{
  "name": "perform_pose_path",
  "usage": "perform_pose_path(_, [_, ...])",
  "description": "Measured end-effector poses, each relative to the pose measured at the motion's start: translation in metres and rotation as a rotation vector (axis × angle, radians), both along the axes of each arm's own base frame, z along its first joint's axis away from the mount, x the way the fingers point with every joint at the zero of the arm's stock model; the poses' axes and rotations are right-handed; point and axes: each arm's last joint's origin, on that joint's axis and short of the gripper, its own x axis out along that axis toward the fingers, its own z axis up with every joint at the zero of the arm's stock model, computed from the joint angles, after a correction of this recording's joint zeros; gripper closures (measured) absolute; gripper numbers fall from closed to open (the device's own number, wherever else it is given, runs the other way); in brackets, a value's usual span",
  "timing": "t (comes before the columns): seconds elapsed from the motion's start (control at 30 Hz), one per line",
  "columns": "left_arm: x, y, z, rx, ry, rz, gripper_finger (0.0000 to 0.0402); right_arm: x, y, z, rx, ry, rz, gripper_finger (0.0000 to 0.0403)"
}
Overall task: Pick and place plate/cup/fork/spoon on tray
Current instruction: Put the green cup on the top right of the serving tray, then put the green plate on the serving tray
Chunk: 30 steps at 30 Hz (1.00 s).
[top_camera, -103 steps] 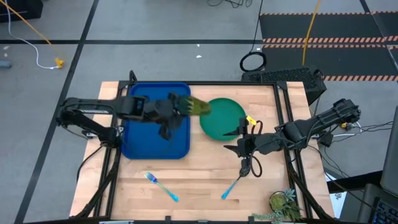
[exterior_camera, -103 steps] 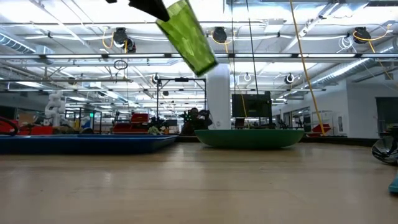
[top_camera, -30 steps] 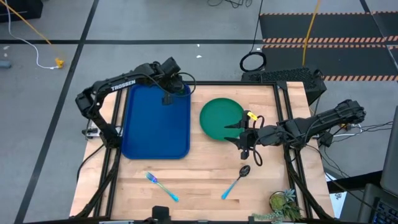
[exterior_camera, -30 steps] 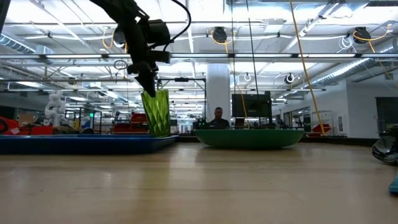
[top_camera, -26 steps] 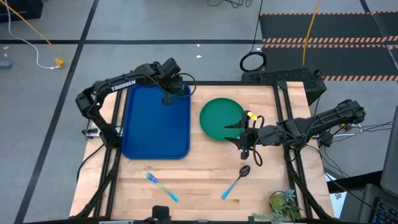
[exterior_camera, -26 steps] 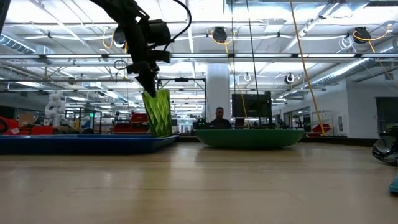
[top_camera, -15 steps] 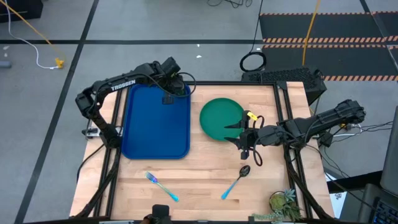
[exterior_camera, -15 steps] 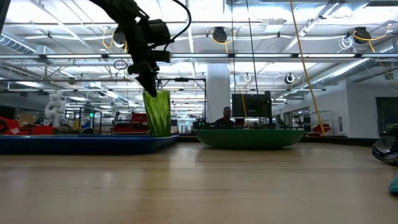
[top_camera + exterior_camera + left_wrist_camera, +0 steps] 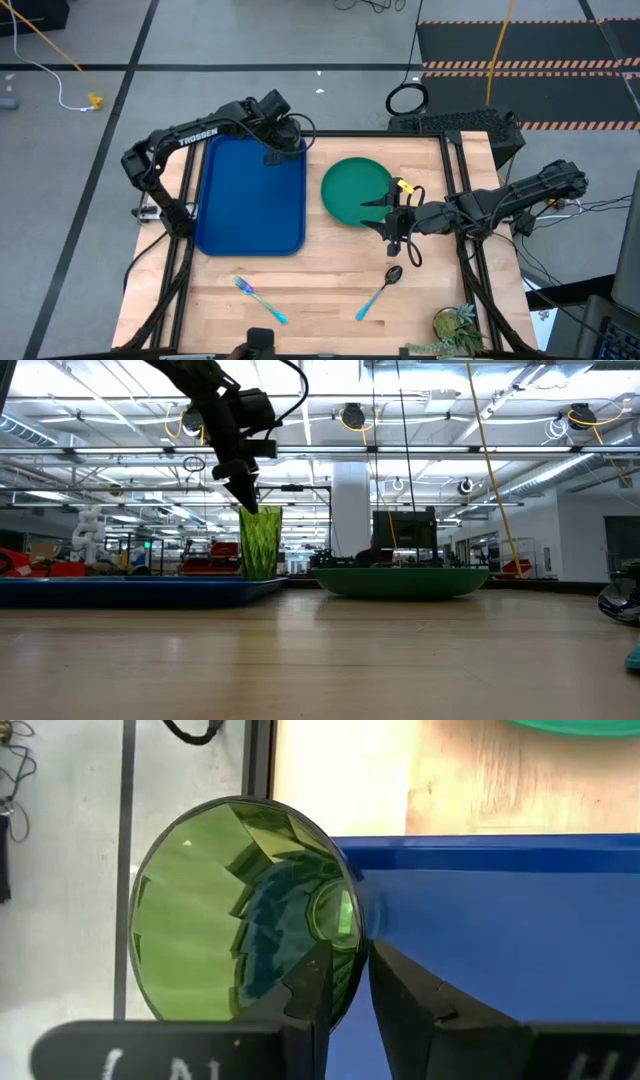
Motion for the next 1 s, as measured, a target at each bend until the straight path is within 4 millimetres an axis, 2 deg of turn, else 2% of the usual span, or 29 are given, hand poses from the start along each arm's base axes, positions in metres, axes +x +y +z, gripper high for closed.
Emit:
perform_pose_path(0.27, [0.001, -0.001, 0.005, 0.012, -0.039, 0.027, 0.0326, 0.0, 0.0, 0.0, 0.0, 0.0, 0.0, 0.0206])
perform_pose_path(0.57, [0.001, -0.011, 0.018, 0.052, -0.079, 0.052, 0.0252, -0.001, 0.0, -0.017, -0.003, 0.031, -0.004, 0.0206])
perform_pose_path(0.8, [-0.001, -0.039, 0.045, 0.122, -0.151, 0.069, 0.0228, -0.002, 0.0, -0.032, 0.092, 0.073, 0.023, 0.0206])
perform_pose_path(1.0, [-0.01, -0.068, 0.071, 0.058, -0.303, 0.16, 0.0227, -0.004, -0.004, -0.049, 0.225, 0.118, 0.044, 0.0206])
